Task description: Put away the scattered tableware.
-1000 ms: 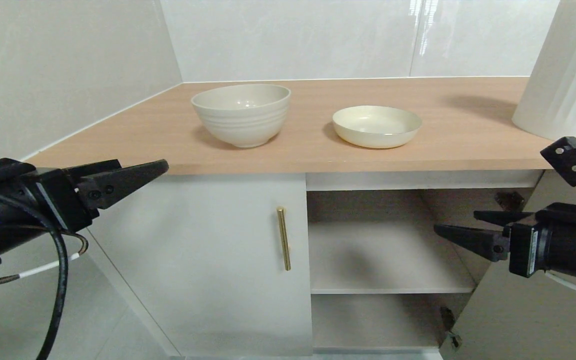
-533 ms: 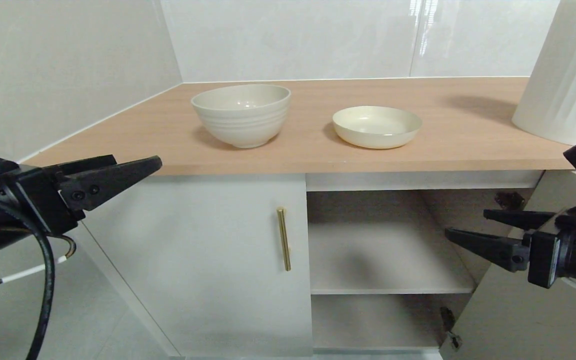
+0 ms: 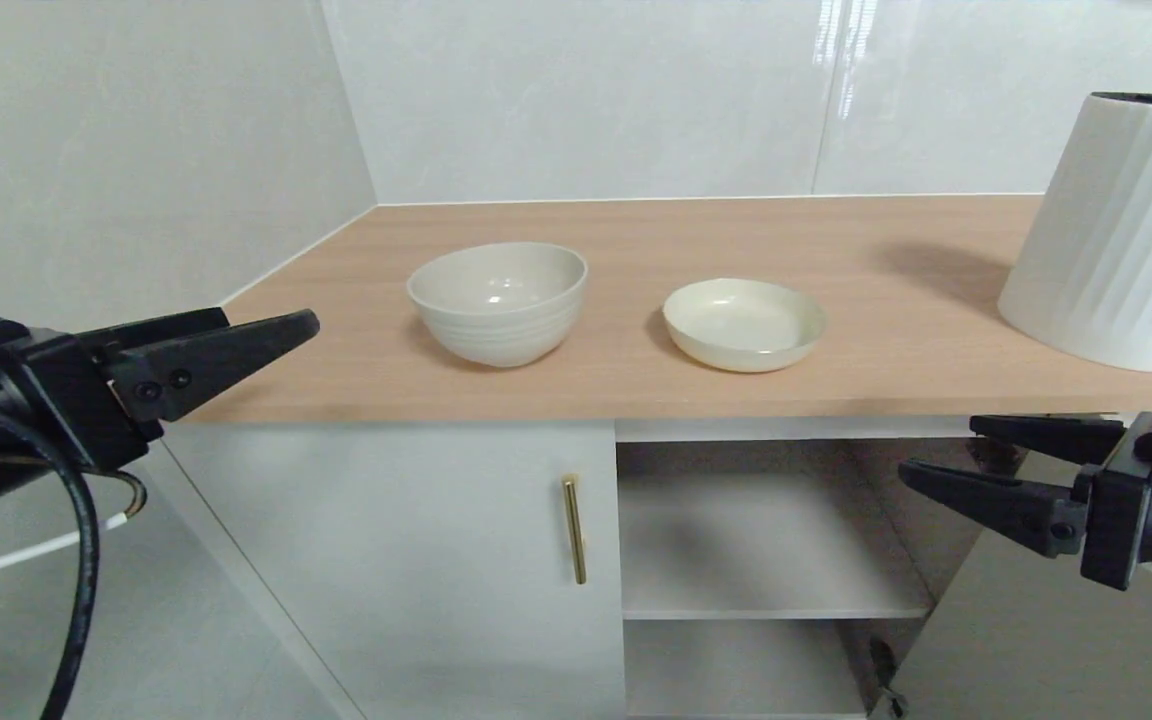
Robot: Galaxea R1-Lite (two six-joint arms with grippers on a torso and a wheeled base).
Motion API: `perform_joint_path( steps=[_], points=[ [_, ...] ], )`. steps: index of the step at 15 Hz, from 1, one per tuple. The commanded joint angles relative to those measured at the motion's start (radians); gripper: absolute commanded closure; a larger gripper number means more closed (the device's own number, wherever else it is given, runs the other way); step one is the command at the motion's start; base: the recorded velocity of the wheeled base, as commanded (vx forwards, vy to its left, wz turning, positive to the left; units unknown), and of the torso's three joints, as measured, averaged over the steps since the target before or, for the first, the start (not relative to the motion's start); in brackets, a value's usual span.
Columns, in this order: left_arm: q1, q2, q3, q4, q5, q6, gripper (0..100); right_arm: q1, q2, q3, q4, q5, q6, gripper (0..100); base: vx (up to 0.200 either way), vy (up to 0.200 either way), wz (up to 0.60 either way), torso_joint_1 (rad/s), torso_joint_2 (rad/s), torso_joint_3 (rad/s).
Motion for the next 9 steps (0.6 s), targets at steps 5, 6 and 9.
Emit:
perform_joint_path(
  steps=[5,6,9],
  points=[
    [0.000,0.095,-0.063,-0.005,-0.019,0.000,0,-0.002,0.071,-0.014,-0.073,-0.001,-0.025,0,0.000,0.000,0.00,0.171,-0.47,-0.297],
    [0.000,0.111,-0.075,-0.005,-0.030,0.000,0,-0.002,0.081,-0.012,-0.096,-0.001,-0.025,0,0.000,0.000,0.00,0.183,-0.48,-0.305],
    [0.009,0.244,-0.194,-0.006,-0.042,0.000,0,-0.005,0.185,-0.054,-0.181,-0.011,-0.083,0,0.000,0.000,0.00,0.119,-0.30,-0.183]
  ],
)
